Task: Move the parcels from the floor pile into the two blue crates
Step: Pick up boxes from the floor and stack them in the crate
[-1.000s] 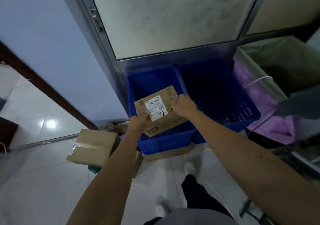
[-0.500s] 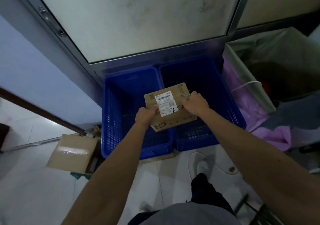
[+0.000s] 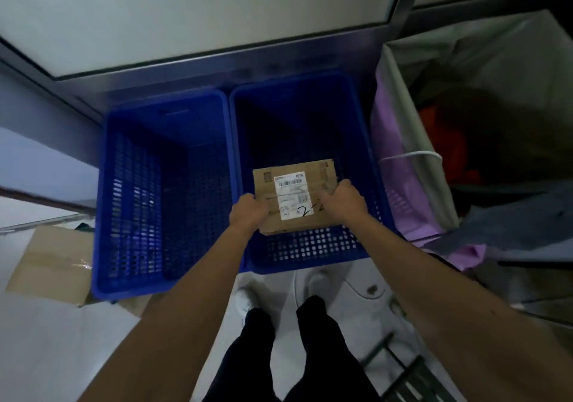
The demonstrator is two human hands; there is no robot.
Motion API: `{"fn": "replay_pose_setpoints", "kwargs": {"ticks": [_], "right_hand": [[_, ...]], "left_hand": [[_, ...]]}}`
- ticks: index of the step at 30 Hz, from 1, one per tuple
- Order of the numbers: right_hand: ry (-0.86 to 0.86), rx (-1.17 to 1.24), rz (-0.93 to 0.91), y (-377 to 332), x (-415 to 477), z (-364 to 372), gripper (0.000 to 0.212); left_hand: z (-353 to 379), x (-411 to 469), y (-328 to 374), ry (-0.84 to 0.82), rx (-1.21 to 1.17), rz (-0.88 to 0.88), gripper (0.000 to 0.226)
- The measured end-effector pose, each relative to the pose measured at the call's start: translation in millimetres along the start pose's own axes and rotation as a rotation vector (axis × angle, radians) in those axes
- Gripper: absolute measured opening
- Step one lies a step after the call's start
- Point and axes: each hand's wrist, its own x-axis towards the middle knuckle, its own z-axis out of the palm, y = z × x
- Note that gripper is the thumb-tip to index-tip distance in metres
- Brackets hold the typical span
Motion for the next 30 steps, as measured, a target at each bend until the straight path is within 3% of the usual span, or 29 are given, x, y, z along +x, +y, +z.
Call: {"fn": "replay_pose_setpoints", "kwargs": {"ticks": [2, 5, 7, 13, 17, 21, 24, 30], "right_hand": [[-0.064, 0.019, 0.058, 10, 22, 6, 0.072], [-0.135, 0.026, 0.113, 23, 54, 19, 0.077], [-0.166, 0.028, 0.138, 32, 72, 31, 0.077], [-0.246, 0.035, 0.208, 72, 123, 78, 0.065], [-0.267, 0.042, 0.225, 97, 148, 109, 0.033], [-0.263, 0.033, 0.223, 116, 162, 135, 0.038], [-0.304, 0.039, 0.256, 126, 168, 149, 0.038], [-0.531, 0.004, 0.298, 141, 172, 177, 0.051]], "left_hand": [[18, 19, -4, -0.048, -0.016, -0.026, 0.027], [45, 47, -14, -0.124, -0.097, -0.097, 0.056], [61, 61, -21, -0.144, -0.128, -0.133, 0.064], [103, 101, -47, -0.146, -0.147, -0.19, 0.074], [130, 136, -73, -0.135, -0.095, -0.243, 0.069], [156, 157, -94, -0.137, -0.089, -0.318, 0.062], [171, 162, -105, -0.166, -0.112, -0.39, 0.076], [192, 170, -132, -0.258, -0.061, -0.505, 0.081]]}}
